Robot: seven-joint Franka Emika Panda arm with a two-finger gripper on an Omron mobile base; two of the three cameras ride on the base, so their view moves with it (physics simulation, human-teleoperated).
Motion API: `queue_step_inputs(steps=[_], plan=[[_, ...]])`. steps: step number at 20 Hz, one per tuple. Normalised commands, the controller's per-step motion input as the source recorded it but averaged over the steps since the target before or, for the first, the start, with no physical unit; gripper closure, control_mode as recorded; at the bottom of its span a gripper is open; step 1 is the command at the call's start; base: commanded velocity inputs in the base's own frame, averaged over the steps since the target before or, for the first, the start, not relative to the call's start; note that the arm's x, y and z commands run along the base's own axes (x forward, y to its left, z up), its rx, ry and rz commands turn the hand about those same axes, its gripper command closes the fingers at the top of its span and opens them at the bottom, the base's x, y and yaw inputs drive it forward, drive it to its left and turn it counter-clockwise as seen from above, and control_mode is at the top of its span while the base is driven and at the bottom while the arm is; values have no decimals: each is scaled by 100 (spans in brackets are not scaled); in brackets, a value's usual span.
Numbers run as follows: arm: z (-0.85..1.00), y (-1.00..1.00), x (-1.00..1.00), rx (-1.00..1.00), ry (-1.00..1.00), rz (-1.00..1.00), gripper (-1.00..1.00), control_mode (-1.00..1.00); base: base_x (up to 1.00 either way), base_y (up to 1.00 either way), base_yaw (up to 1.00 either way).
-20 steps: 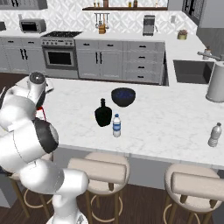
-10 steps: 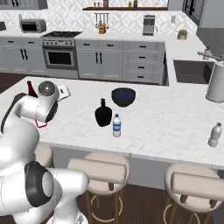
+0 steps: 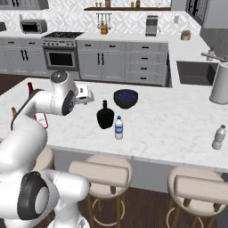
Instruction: Move the plastic bottles in the middle to the plastics group, and the glass bottles in the middle to the glass group.
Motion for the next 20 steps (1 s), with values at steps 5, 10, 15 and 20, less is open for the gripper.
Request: queue_step_inputs(steps=[5,10,15,20], plan=[[-5,-100,2,-2,18,-22,-100,-100,0,0,0],[-25,-100,-10,0,-7,-3,-100,-100,0,0,0],[-14,-92,0,0,-10,7,-100,-100,0,0,0],[-19,-18,30,0,3,14,-100,-100,0,0,0]])
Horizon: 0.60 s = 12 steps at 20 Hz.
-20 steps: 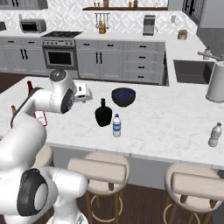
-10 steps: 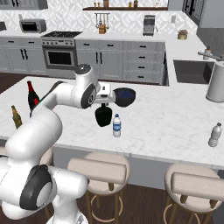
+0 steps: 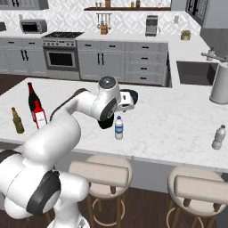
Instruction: Move the plastic bottles in the middle to the plastics group, and the glass bottles in the middle to the glass group.
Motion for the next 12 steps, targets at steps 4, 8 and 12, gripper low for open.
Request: queue_step_inputs(steps=[4,8,12], plan=[[-32,0,61,0,2,15,-100,-100,0,0,0],[-32,-4,81,0,2,12,-100,-100,0,0,0],[-19,-10,53,0,14,11,-100,-100,0,0,0]])
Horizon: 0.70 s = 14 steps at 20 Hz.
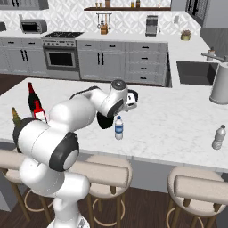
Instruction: Move the plastic bottles in the middle to the plastics group, and the glass bottles in the middle to the glass group.
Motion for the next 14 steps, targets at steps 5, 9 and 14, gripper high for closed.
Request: queue_step_inputs(steps=[5,9,14], plan=[[-15,-7,5,4,13,5,-100,-100,0,0,0],[-21,-3,1,8,0,4,-100,-100,0,0,0],[-25,0,0,1,0,6,-100,-100,0,0,0]])
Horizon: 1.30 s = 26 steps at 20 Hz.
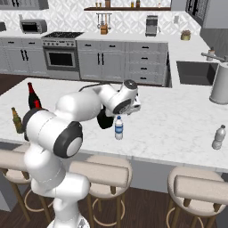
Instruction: Move the plastic bottles in the middle to the plastics group, and the glass bottles in the middle to the glass group.
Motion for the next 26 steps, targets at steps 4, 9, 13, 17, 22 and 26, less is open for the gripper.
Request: queue_step_inputs(steps=[4,9,13,17,22,26], plan=[[-26,0,5,0,0,5,-100,-100,0,0,0],[-10,0,10,0,0,1,-100,-100,0,0,0],[-14,4,1,0,0,0,-100,-100,0,0,0],[-7,9,2,0,0,0,-100,-100,0,0,0],[0,17,0,0,0,0,-100,-100,0,0,0],[-9,7,5,0,0,0,-100,-100,0,0,0]])
